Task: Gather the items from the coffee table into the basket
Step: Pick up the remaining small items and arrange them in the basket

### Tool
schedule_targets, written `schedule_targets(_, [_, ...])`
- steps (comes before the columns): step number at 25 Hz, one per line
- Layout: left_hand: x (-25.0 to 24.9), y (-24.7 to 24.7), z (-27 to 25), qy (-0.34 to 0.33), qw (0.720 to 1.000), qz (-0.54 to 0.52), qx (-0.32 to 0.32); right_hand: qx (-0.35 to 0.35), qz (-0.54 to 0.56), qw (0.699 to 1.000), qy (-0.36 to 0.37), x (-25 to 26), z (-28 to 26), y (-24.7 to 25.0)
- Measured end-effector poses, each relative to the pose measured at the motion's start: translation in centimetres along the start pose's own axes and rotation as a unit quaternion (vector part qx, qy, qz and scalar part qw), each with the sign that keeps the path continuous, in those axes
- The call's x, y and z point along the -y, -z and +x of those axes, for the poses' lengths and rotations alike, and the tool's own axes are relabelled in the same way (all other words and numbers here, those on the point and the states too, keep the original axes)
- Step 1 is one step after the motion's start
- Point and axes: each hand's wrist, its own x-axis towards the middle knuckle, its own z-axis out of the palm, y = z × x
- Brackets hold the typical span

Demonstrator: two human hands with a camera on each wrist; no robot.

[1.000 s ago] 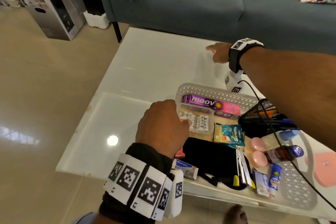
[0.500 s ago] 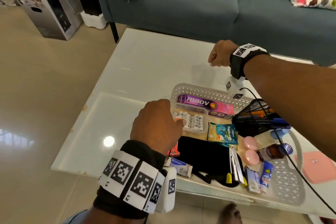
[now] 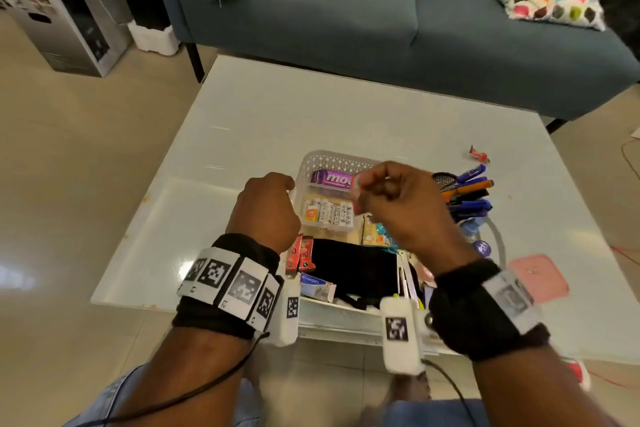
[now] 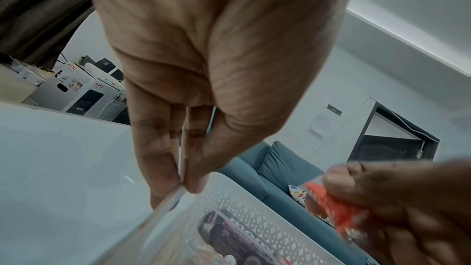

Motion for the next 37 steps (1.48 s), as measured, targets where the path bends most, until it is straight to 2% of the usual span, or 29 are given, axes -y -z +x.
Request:
schedule_targets(2, [0.1, 0.0, 0.0, -0.003, 1.0, 0.002, -0.003, 0.032, 0.032, 0.997, -0.067, -1.2, -2.2, -1.5])
schedule_targets(5, [-0.2, 0.0, -0.2, -0.033, 0.999, 0.018, -0.021, 0.036, 0.058, 0.991, -0.111, -2.1, -2.8, -2.5])
schedule_targets(8, [-1.1, -0.1, -0.5, -0.121, 0.991, -0.004, -0.052, 0.018, 0.112, 0.987, -0.11, -1.6, -2.4, -2.5])
schedule_targets(10, [-1.7, -0.4, -0.6, -0.139, 0.989, -0.055, 0.002, 0.023, 0.122, 0.988, -0.087, -1.3, -2.5, -2.5])
schedule_targets(12, [-1.9, -0.8, -0.6, -0.136, 0.986, -0.071, 0.07, 0.022, 0.119, 0.99, -0.072, -1.2, -2.7, -2.6])
schedule_targets(13, [-1.8, -0.8, -0.6, -0.136, 0.985, -0.071, 0.08, 0.018, 0.11, 0.991, -0.071, -1.4, -2.9, -2.5])
schedule_targets(17, [-1.7, -1.0, -0.5, -0.114, 0.989, -0.081, 0.039, -0.019, 0.014, 0.997, -0.071, -1.9, -3.2, -0.7])
schedule_targets(19, [-1.5, -1.7, -0.6, -0.091, 0.995, -0.044, 0.019, -0.03, 0.01, 0.997, -0.063, -2.2, -3.4, 0.6])
schedule_targets(25, [-1.9, -3.9, -0.9, -0.038, 0.996, 0.067, 0.039, 0.006, 0.016, 0.999, -0.028, -3.5, -4.9, 2.0])
schedule_targets(30, [-1.9, -4.9, -0.9, -0.028, 0.99, 0.132, 0.045, 0.011, 0.014, 1.0, 0.008, -3.9, -4.7, 3.4])
schedule_targets(32, [-2.1, -4.7, -0.9, -0.039, 0.989, 0.142, 0.033, -0.006, 0.018, 0.999, 0.04, -2.7, -4.2, 5.5])
schedule_targets(34, [-2.7, -4.7, -1.0, -0.079, 0.991, 0.108, 0.008, -0.061, 0.027, 0.995, 0.074, -1.2, -3.3, 9.3])
schedule_targets(35, [-3.2, -4.9, -1.2, -0.105, 0.992, 0.074, 0.017, -0.1, 0.023, 0.99, 0.093, -0.6, -2.5, 11.7])
schedule_targets(37, [-4.3, -5.6, -2.0, -0.156, 0.983, 0.038, 0.086, -0.167, 0.037, 0.981, 0.092, -0.5, 0.1, 16.3])
